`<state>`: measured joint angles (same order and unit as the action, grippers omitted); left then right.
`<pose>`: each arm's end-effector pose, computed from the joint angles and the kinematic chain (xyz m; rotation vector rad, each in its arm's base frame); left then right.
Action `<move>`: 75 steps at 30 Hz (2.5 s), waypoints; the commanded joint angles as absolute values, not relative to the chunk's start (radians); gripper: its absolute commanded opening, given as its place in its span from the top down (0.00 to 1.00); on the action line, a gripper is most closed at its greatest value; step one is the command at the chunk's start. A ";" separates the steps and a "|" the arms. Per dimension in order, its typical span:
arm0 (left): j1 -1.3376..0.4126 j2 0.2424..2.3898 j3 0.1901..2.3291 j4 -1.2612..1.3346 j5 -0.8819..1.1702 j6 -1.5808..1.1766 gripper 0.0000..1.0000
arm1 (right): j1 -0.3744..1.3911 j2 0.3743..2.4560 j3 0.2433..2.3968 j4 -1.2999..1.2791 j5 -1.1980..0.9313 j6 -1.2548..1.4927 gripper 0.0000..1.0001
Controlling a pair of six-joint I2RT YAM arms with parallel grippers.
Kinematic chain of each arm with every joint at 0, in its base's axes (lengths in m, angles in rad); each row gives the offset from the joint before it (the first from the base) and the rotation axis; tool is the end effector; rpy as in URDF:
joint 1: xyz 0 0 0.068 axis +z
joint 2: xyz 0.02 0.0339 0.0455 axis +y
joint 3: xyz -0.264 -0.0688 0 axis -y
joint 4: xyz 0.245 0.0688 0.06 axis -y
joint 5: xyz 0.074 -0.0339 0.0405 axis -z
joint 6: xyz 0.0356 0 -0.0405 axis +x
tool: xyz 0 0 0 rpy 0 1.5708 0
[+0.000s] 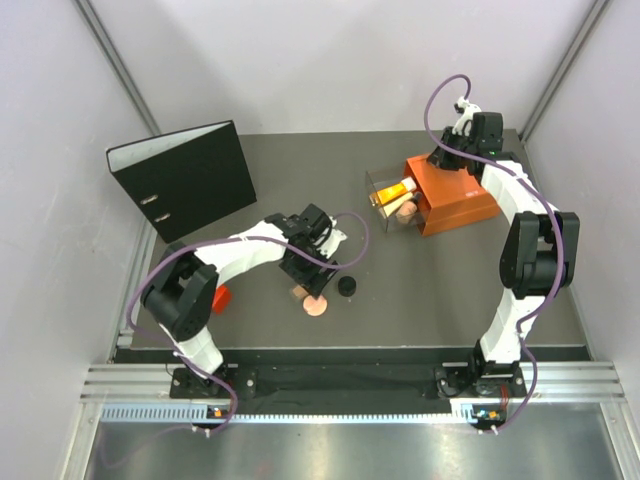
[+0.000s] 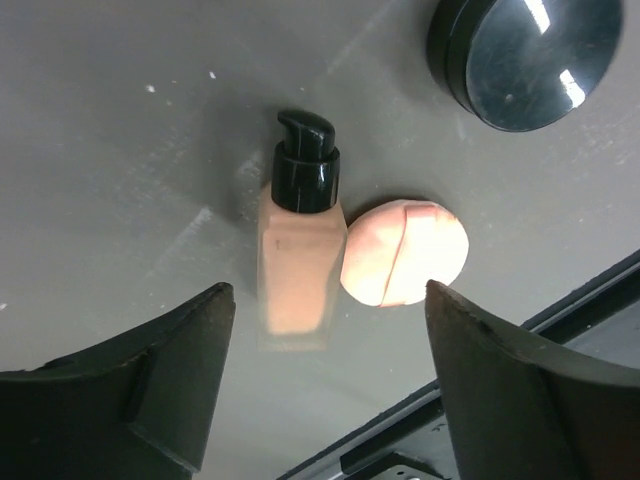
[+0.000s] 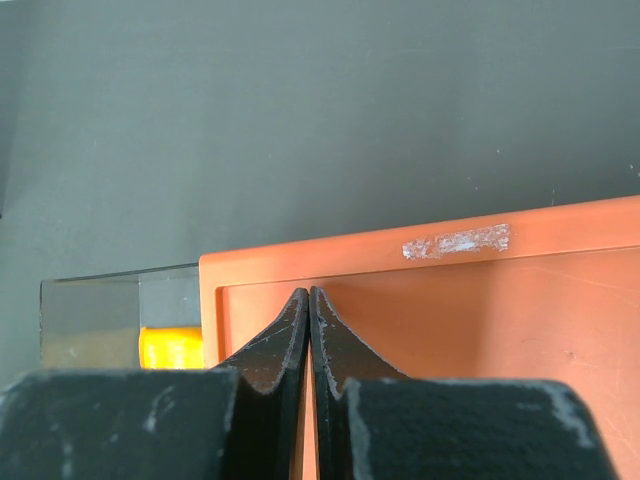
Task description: Organize the makeup
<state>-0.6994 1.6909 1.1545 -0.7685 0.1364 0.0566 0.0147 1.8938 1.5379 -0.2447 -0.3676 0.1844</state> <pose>0.2430 -0.2107 0.1965 1.1010 2.7005 -0.3122 0.4426 0.0193 0.2741 -0.0278 2.1703 0.5127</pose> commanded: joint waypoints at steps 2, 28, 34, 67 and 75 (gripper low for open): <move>-0.703 1.723 1.140 -0.741 0.158 0.051 0.27 | 0.009 1.991 1.456 -0.486 -0.324 0.164 1.00; -0.670 1.894 1.414 -0.738 0.011 0.115 0.78 | 0.008 2.006 1.474 -0.495 -0.327 0.163 1.00; -0.650 2.006 1.502 -0.727 -0.022 0.132 0.65 | 0.008 2.010 1.480 -0.499 -0.330 0.161 1.00; -0.595 1.996 1.575 -0.637 0.077 0.127 0.37 | 0.008 2.008 1.470 -0.494 -0.334 0.160 1.00; -0.594 2.011 1.574 -0.627 0.140 0.109 0.36 | 0.009 2.016 1.473 -0.497 -0.331 0.160 1.00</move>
